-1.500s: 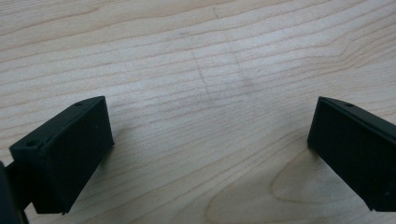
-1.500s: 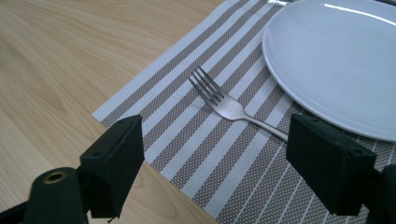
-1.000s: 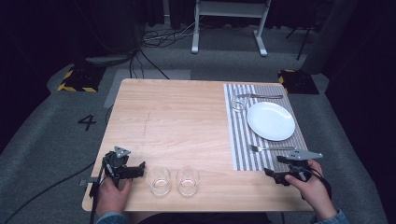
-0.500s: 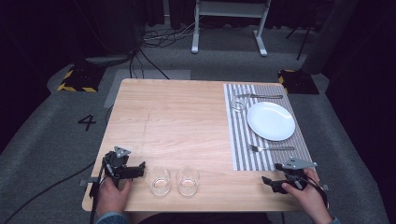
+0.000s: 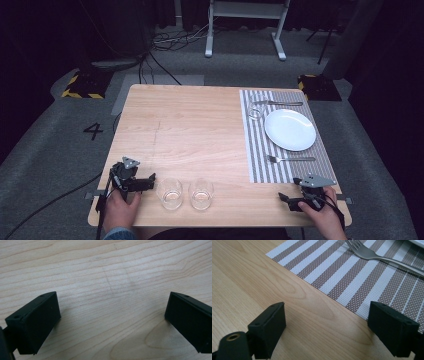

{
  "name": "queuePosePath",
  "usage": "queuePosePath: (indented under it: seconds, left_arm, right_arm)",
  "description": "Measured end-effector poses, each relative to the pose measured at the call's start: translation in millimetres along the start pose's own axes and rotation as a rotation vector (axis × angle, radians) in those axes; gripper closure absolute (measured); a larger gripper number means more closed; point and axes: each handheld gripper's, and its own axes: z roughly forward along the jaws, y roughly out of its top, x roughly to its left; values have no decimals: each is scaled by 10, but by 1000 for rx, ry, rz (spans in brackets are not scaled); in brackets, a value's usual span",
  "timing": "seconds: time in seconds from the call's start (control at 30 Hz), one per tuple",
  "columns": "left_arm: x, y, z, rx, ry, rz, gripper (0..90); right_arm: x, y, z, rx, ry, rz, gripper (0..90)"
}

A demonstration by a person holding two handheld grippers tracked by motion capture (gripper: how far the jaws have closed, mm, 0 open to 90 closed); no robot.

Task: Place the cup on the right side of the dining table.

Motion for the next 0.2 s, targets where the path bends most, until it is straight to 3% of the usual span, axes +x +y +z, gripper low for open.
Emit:
queuePosePath:
  seconds: [0.2]
  left_arm:
    - [0,-1,-1,0,1,-1,3]
  right_arm:
    - [2,-3,-2,-3,8,0,160]
